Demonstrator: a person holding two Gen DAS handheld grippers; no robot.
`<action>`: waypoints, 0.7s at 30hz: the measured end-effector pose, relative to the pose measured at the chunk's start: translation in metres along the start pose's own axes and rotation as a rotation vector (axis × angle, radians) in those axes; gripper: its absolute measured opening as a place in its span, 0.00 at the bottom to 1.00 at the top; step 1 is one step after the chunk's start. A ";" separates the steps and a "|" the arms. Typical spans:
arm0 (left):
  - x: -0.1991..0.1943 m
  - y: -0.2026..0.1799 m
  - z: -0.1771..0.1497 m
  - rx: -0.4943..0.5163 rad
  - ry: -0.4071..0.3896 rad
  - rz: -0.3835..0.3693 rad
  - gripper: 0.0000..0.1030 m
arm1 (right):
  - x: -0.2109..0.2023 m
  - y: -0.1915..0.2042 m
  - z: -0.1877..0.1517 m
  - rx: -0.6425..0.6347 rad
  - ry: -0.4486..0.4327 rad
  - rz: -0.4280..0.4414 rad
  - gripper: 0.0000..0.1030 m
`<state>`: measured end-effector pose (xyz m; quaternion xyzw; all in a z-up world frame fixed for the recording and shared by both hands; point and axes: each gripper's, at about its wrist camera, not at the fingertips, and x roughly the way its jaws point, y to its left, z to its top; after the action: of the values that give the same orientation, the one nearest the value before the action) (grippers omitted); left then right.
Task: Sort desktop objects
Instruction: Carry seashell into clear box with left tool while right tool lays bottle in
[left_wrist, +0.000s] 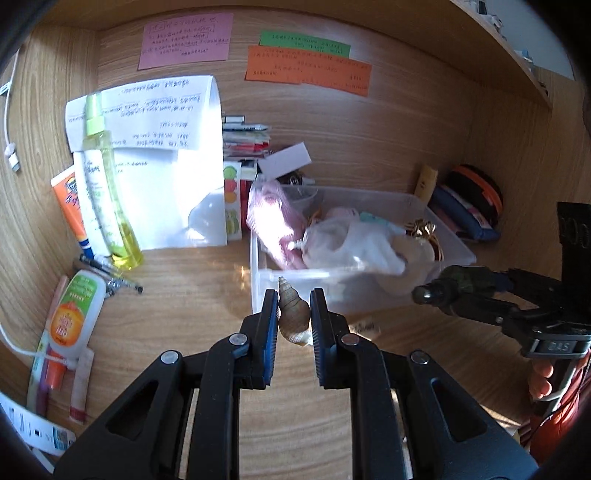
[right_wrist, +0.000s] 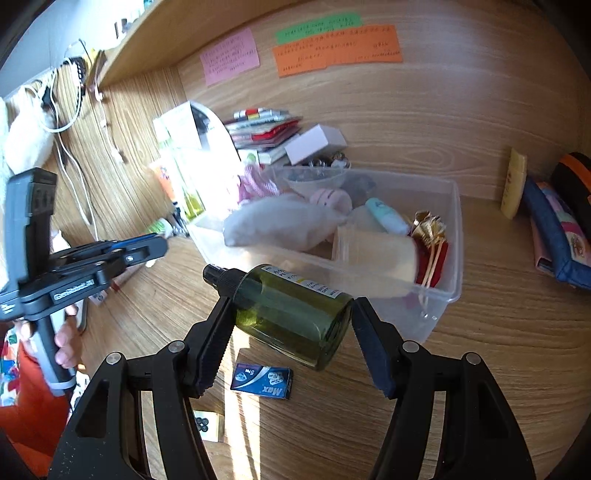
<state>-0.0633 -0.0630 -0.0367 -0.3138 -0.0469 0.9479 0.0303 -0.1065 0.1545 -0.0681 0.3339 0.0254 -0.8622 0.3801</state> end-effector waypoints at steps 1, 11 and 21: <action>0.002 0.000 0.003 0.000 -0.005 -0.005 0.16 | -0.002 -0.001 0.001 0.001 -0.007 -0.003 0.60; 0.017 -0.013 0.031 0.006 -0.048 -0.060 0.16 | -0.013 -0.025 0.022 0.030 -0.044 -0.069 0.60; 0.046 -0.003 0.040 -0.005 -0.013 -0.051 0.16 | -0.005 -0.049 0.051 0.039 -0.024 -0.150 0.60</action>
<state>-0.1241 -0.0590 -0.0318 -0.3063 -0.0574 0.9487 0.0533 -0.1660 0.1771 -0.0359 0.3280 0.0288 -0.8926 0.3079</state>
